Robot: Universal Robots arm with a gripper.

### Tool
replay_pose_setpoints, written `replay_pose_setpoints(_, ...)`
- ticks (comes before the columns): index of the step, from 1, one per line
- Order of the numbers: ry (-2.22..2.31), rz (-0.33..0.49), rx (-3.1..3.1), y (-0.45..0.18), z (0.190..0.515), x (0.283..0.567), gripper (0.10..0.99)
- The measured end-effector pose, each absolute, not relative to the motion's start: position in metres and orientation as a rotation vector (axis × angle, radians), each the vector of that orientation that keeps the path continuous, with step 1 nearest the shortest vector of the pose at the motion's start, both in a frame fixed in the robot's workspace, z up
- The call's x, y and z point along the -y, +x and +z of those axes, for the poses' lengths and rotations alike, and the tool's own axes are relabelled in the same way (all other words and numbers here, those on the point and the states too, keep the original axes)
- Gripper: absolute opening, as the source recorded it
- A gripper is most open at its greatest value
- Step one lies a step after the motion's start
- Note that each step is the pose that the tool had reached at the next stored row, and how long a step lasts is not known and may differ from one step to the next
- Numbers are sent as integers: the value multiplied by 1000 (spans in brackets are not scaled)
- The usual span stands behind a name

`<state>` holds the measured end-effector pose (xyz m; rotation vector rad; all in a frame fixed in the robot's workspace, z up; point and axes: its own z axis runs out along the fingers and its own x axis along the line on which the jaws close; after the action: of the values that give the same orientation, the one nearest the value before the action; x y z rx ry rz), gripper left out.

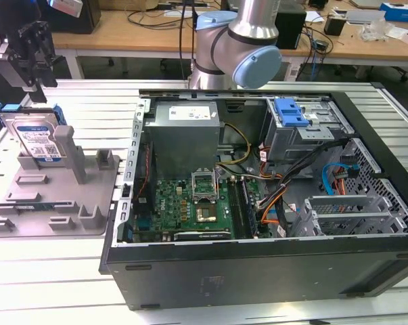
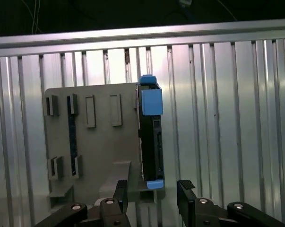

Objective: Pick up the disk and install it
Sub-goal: 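Pick up the disk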

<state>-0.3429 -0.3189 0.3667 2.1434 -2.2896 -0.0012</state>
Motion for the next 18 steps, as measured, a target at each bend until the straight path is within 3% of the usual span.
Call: replay_pose_setpoints(18,2209,6,2233,-369,364,317,541)
